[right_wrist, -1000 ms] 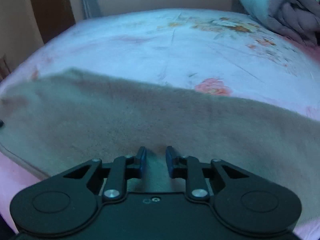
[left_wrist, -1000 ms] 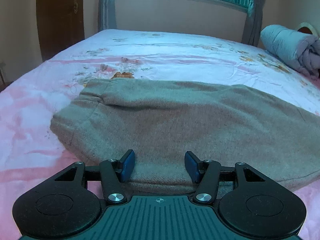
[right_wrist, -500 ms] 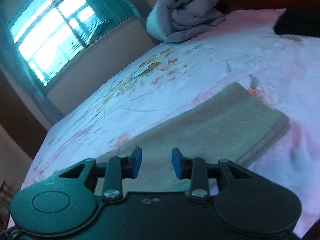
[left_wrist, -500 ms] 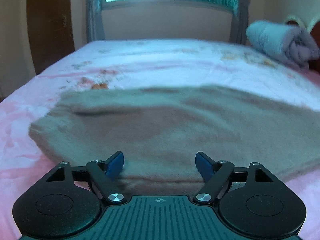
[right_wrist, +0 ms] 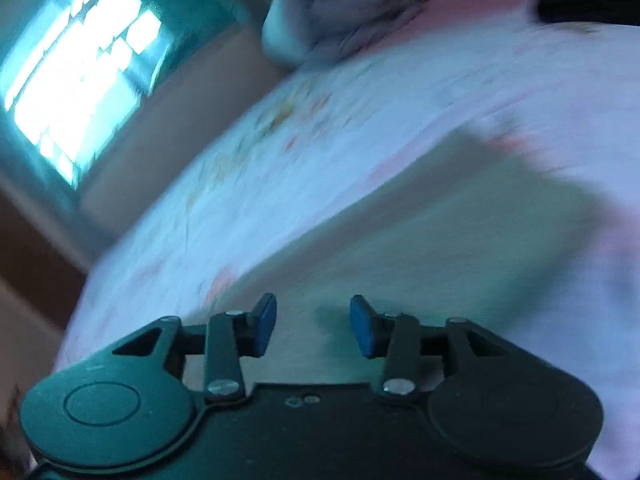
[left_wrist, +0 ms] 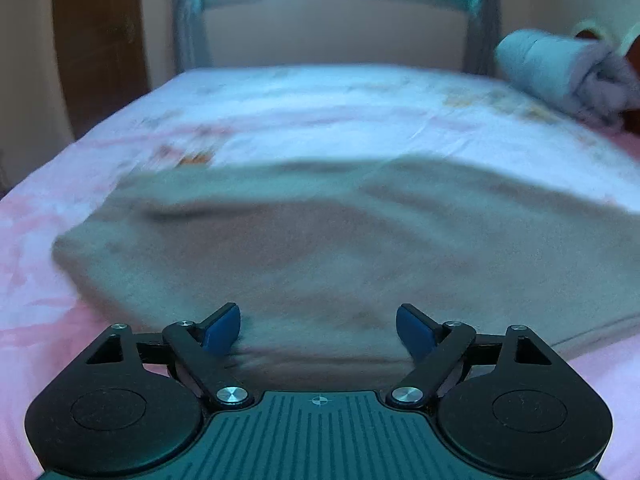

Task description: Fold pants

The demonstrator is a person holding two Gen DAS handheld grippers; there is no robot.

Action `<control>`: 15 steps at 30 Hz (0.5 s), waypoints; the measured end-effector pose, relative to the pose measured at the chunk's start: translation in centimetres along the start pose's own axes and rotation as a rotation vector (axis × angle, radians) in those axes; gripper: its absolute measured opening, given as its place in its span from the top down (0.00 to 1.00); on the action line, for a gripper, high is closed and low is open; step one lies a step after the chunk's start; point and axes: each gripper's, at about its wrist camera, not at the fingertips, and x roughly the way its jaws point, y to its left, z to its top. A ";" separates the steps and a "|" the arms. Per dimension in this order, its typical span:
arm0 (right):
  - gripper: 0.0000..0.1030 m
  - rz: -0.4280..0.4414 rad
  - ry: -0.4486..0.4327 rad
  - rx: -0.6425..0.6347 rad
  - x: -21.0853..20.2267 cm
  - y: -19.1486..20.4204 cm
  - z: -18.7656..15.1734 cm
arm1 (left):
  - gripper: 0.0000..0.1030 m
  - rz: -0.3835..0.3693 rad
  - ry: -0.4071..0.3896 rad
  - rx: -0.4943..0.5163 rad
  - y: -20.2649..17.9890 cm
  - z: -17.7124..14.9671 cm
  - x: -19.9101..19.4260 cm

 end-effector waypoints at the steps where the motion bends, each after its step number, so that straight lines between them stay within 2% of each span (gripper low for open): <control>1: 0.67 -0.006 -0.025 0.021 -1.9 -1.4 0.0 | 0.18 -0.027 -0.024 0.016 -1.5 0.3 -0.2; 5: 0.67 -0.049 -0.096 0.152 -6.0 -5.6 -0.2 | 0.18 -0.165 -0.053 0.096 -10.7 1.0 0.5; 8: 0.67 -0.036 -0.123 0.277 -6.7 -7.5 0.3 | 0.18 -0.270 -0.033 0.131 -17.8 0.1 1.4; 9: 0.67 -0.033 -0.123 0.283 -6.5 -7.6 0.3 | 0.17 -0.304 0.004 0.151 -20.2 -0.6 1.8; 10: 0.67 -0.036 -0.117 0.277 -6.4 -7.6 0.3 | 0.17 -0.293 -0.003 0.167 -22.1 -1.2 1.4; 11: 0.67 -0.041 -0.111 0.275 -6.4 -7.8 0.1 | 0.17 -0.320 -0.035 0.185 -23.8 -1.5 0.5; 13: 0.67 -0.030 -0.109 0.299 -6.3 -8.7 -0.1 | 0.17 -0.395 -0.048 0.208 -26.1 -1.7 -0.3; 15: 0.67 -0.030 -0.108 0.336 -6.1 -9.9 -0.4 | 0.17 -0.386 -0.071 0.249 -28.0 -1.9 -0.7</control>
